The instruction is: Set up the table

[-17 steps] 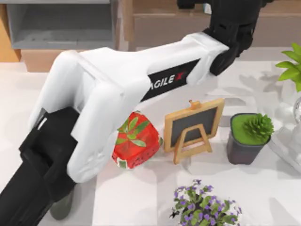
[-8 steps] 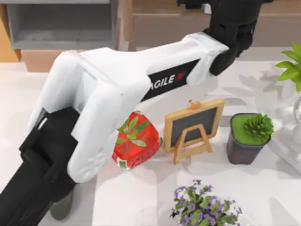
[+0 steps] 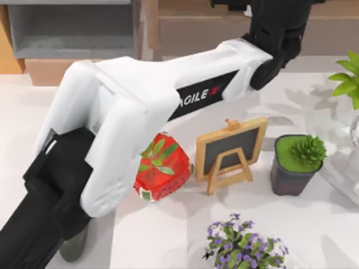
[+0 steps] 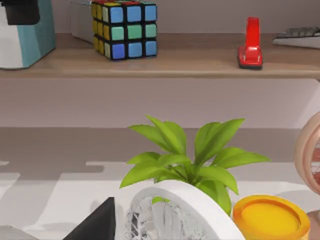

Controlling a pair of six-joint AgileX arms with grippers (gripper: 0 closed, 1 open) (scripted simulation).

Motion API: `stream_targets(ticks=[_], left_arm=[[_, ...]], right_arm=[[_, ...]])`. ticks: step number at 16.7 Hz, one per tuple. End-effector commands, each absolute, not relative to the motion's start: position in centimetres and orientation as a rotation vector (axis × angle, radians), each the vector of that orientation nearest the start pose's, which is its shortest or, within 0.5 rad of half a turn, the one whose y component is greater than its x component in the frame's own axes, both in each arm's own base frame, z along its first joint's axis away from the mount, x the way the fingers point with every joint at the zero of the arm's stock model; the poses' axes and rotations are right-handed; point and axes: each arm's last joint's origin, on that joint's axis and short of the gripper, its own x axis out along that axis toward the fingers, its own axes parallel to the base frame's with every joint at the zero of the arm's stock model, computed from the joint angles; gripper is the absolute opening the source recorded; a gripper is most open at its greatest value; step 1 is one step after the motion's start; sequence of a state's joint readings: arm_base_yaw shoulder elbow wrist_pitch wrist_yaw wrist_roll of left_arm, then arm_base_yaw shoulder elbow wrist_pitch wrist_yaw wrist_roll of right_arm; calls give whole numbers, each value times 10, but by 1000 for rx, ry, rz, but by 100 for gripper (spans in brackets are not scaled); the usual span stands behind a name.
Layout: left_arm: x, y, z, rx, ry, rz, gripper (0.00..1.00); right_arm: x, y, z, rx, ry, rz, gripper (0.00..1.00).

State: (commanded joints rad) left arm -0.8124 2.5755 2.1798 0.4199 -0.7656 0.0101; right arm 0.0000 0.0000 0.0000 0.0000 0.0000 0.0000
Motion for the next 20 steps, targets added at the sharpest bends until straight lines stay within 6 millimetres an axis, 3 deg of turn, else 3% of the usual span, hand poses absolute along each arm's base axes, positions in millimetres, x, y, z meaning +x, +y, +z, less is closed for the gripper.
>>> stream_targets(ticks=[10,17,20], left_arm=[[421,-408,206,-12,-11,-22,0],[388,-407,219,-13,-12,-22,0],[384,-407,220,-13,-12,-22,0]], right_arm=[[106,-1,160,0,0,0,100],[106,-1,160,0,0,0,100],[106,-1,160,0,0,0,100]])
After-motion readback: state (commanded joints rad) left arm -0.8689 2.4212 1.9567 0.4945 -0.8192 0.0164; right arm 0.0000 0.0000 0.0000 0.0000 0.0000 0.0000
